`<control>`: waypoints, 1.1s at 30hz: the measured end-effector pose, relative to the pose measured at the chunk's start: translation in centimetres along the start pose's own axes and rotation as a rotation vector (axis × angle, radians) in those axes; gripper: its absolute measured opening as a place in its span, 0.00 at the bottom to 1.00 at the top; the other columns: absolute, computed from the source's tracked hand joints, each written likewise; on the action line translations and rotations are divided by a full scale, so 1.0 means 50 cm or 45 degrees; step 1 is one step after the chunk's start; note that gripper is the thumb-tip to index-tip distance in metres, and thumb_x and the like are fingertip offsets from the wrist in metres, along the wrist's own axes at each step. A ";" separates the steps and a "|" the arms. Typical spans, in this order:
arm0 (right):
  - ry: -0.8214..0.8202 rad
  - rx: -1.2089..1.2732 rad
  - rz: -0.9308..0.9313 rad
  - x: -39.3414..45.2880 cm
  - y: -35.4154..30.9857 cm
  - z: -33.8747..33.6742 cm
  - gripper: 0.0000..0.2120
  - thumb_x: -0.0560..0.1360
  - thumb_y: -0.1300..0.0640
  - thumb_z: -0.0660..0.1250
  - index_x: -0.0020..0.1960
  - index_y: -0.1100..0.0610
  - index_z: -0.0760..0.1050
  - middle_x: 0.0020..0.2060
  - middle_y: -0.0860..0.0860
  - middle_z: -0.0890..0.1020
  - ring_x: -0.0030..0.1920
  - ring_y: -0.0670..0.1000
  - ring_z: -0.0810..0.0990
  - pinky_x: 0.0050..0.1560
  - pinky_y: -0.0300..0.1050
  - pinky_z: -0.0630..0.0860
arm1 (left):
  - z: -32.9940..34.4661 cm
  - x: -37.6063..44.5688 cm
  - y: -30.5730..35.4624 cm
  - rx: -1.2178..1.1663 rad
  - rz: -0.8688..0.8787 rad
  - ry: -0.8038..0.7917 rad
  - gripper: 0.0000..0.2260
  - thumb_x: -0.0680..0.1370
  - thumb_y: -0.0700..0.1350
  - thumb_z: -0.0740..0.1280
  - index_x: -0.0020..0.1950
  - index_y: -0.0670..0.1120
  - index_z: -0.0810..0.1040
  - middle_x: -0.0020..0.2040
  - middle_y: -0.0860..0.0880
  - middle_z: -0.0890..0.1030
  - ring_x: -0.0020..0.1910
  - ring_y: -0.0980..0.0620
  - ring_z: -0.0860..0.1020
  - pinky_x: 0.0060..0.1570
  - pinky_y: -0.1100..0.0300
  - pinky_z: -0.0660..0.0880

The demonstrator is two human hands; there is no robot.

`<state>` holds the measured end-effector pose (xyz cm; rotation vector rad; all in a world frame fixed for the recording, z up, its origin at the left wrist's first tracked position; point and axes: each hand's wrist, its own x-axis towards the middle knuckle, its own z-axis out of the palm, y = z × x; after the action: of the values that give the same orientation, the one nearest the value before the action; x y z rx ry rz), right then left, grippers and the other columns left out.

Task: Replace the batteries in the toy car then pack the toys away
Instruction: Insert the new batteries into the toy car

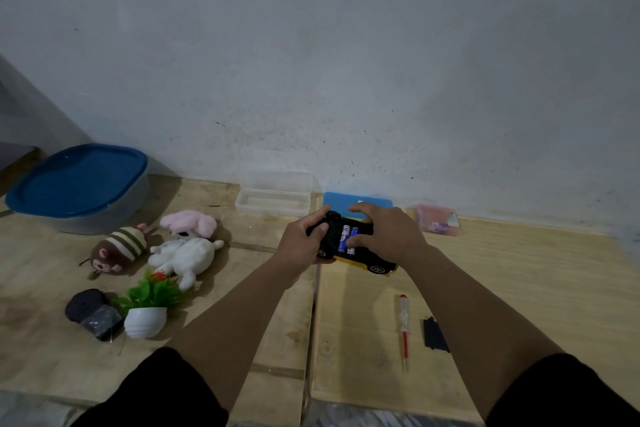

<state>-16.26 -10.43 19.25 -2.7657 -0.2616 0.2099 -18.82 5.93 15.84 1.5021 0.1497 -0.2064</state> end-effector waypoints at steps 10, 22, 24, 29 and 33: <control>0.141 0.716 0.122 0.003 -0.026 -0.017 0.13 0.75 0.69 0.53 0.48 0.54 0.71 0.50 0.55 0.75 0.45 0.51 0.74 0.38 0.42 0.72 | 0.015 -0.001 0.003 -0.018 -0.007 0.073 0.18 0.81 0.39 0.59 0.71 0.49 0.69 0.62 0.46 0.75 0.49 0.51 0.78 0.32 0.62 0.80; 0.144 0.352 -0.108 -0.005 -0.023 -0.021 0.06 0.74 0.62 0.66 0.48 0.56 0.80 0.49 0.51 0.80 0.47 0.47 0.74 0.48 0.38 0.68 | 0.004 0.003 0.000 0.013 0.013 0.094 0.18 0.81 0.39 0.59 0.71 0.50 0.69 0.64 0.45 0.74 0.53 0.47 0.78 0.35 0.60 0.81; 0.146 0.351 -0.110 -0.006 -0.026 -0.022 0.06 0.74 0.63 0.67 0.50 0.57 0.79 0.50 0.52 0.81 0.46 0.47 0.75 0.48 0.38 0.70 | 0.004 0.002 0.002 0.020 0.027 0.091 0.18 0.82 0.39 0.58 0.71 0.50 0.69 0.64 0.46 0.74 0.52 0.48 0.78 0.35 0.60 0.81; 0.126 0.373 -0.114 -0.005 -0.028 -0.022 0.12 0.73 0.64 0.68 0.56 0.57 0.76 0.51 0.53 0.82 0.46 0.46 0.76 0.49 0.37 0.71 | 0.000 0.001 0.004 0.034 0.037 0.090 0.18 0.82 0.39 0.58 0.71 0.49 0.69 0.62 0.47 0.73 0.51 0.49 0.78 0.36 0.58 0.82; 0.133 0.345 -0.106 -0.004 -0.029 -0.023 0.09 0.73 0.62 0.68 0.53 0.58 0.77 0.49 0.52 0.81 0.45 0.46 0.75 0.39 0.30 0.69 | -0.003 0.000 0.004 0.025 0.030 0.090 0.18 0.82 0.39 0.58 0.71 0.50 0.69 0.62 0.48 0.74 0.53 0.48 0.78 0.39 0.55 0.82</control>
<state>-16.49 -9.53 20.87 -2.4827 -0.2969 0.0727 -18.79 6.07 16.02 1.5310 0.1873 -0.1362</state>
